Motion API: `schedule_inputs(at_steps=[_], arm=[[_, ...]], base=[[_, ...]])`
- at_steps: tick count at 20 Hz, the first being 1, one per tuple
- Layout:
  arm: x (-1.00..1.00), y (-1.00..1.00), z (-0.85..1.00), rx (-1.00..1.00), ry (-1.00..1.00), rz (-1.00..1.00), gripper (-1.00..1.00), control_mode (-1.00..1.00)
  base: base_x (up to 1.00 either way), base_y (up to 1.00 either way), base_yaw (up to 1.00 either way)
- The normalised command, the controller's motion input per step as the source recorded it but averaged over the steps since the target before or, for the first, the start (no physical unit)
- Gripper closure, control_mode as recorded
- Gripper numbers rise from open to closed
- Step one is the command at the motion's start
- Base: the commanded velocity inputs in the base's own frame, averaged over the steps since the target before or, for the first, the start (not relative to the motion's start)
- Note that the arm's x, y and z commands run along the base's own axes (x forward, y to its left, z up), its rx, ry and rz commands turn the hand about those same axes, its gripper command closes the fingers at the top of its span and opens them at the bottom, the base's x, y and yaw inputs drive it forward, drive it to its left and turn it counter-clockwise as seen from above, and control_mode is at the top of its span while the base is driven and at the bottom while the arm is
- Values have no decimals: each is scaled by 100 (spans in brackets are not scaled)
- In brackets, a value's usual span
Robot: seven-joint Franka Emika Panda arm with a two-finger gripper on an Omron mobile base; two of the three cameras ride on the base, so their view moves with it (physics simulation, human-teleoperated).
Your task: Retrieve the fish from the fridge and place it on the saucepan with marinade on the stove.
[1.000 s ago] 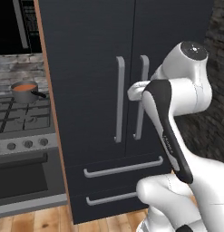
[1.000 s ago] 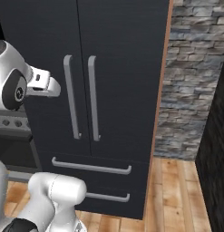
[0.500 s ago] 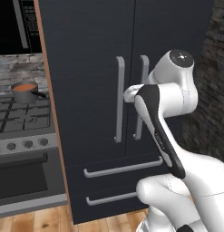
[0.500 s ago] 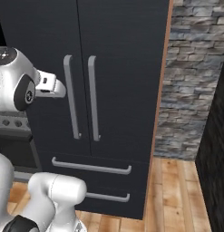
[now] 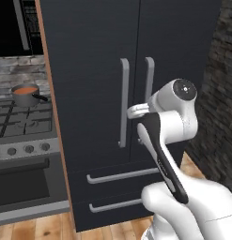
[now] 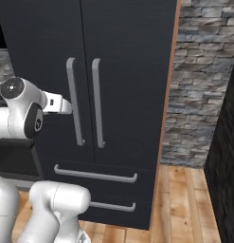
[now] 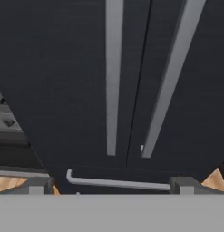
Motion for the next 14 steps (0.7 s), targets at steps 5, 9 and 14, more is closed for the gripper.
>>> schedule_inputs(at_steps=[5,9,14], arm=[[38,0,0,0,0,0,-100,-100],[50,0,0,0,0,0,-100,-100],[47,0,0,0,0,0,-100,-100]], base=[[0,0,0],[0,0,0],[0,0,0]])
